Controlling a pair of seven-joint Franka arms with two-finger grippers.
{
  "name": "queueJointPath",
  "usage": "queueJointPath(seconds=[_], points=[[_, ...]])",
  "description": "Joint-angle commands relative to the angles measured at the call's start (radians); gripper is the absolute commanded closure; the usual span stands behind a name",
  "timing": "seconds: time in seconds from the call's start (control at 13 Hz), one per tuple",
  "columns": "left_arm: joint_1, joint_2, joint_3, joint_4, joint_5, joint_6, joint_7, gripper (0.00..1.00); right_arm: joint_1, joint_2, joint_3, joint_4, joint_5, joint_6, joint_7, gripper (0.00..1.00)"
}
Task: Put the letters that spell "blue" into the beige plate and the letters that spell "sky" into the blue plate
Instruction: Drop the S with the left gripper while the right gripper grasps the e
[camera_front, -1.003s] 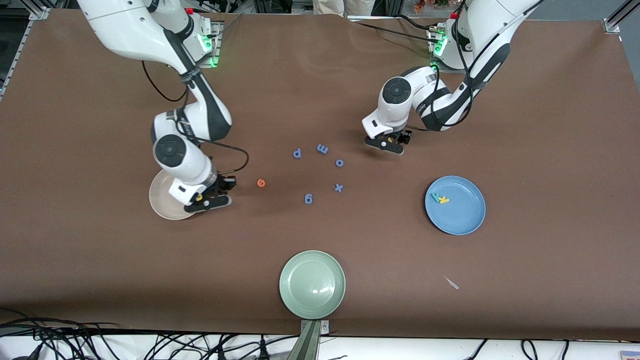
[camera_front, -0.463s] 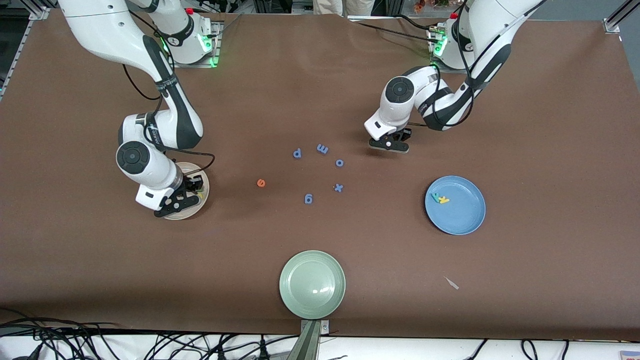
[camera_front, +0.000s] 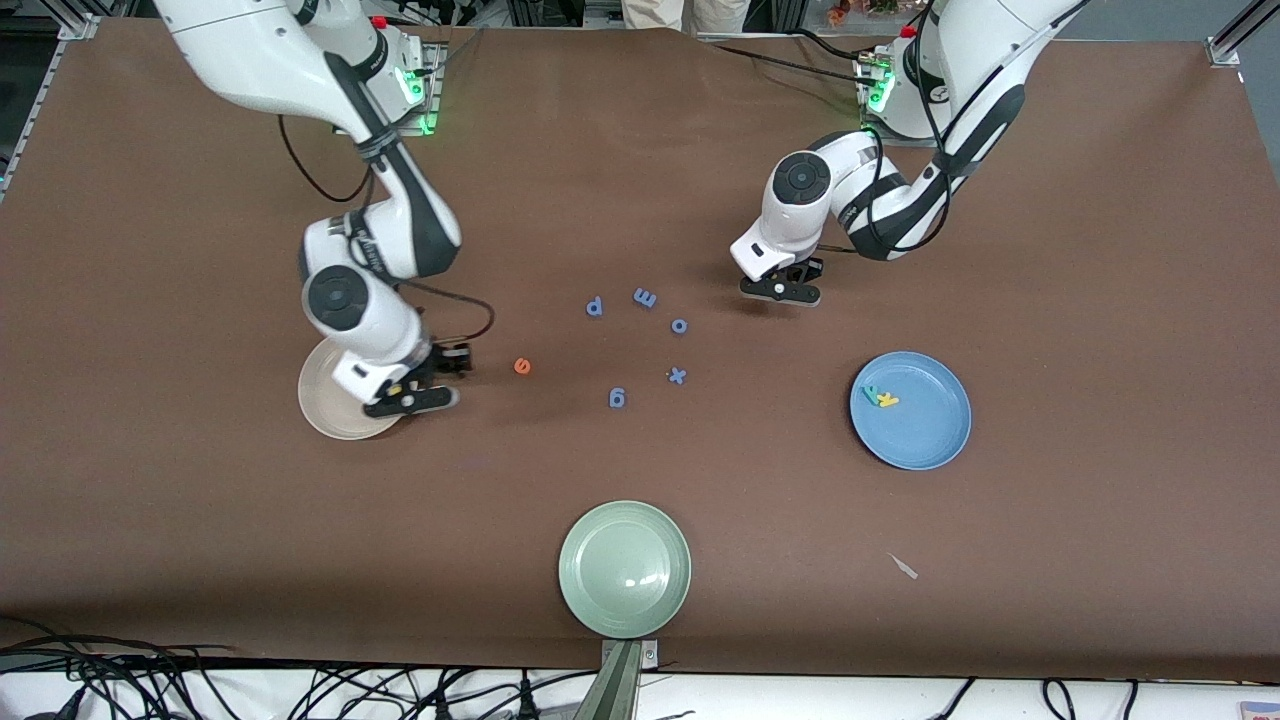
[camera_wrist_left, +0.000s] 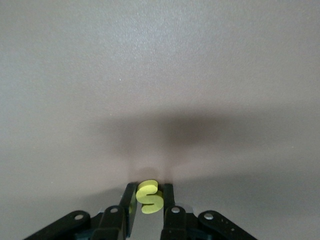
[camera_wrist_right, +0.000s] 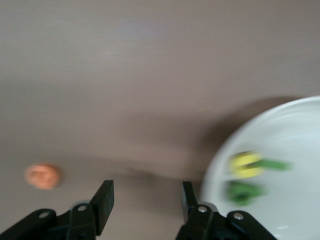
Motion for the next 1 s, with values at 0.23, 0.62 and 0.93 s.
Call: queueJointPath(seconds=[0.23, 0.62, 0.93], points=[[0.113, -0.109, -0.007, 0.062, 0.029, -0.126, 0.245, 0.91, 0.092, 0.084, 0.042, 0.066, -0.04, 0.085, 0.268, 0.37], [0.276, -0.049, 0.004, 0.229, 0.015, -0.147, 0.689, 0.9, 0.092, 0.096, 0.042, 0.034, -0.06, 0.134, 0.272, 0.37], [0.291, 0.103, 0.022, 0.367, 0.031, -0.147, 0.794, 0.74, 0.092, 0.105, 0.042, -0.015, -0.068, 0.225, 0.27, 0.42]])
